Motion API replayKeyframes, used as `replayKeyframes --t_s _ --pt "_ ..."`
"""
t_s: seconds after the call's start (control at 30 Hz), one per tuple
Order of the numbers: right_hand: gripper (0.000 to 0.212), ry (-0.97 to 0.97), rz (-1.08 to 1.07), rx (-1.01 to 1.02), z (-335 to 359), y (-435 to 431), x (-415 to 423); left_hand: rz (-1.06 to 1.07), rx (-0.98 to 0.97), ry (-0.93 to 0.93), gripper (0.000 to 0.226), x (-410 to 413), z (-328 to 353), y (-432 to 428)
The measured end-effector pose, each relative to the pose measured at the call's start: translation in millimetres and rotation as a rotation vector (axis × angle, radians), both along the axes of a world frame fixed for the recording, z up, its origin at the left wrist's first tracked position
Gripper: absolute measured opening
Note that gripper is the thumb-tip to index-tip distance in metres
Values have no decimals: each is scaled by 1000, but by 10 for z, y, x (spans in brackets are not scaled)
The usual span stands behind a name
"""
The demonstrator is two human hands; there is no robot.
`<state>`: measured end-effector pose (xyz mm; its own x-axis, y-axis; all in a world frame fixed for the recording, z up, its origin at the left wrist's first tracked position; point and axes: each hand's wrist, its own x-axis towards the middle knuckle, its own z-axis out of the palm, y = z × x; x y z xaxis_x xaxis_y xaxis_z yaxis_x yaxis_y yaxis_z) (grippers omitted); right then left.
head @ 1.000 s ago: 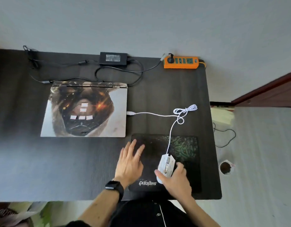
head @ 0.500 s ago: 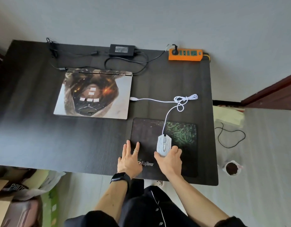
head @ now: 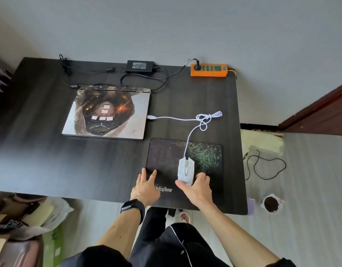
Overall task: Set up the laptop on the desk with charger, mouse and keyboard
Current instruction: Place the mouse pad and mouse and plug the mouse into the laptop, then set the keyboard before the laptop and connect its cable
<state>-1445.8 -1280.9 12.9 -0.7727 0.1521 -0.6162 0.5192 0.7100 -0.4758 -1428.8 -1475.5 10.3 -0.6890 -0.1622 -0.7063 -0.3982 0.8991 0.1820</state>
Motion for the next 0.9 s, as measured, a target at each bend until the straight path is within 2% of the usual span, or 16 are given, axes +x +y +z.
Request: replayKeyframes --t_s 0.2,0.43,0.63,0.7,0.9 --pt "59 89 102 -53 339 173 45 69 91 52 62 65 286 -149" --pt "15 434 240 -226 1207 -75 269 273 244 381 53 536 897 -379" --pt "10 681 463 -374 1643 -762 873 443 183 680 48 1585 1378 -1005" --pt "11 734 567 -401 1676 -1126 1228 531 131 745 47 2164 1483 -1283" --pt "11 789 834 -490 1704 -1866 2144 742 -13 745 49 3597 1545 -1816"
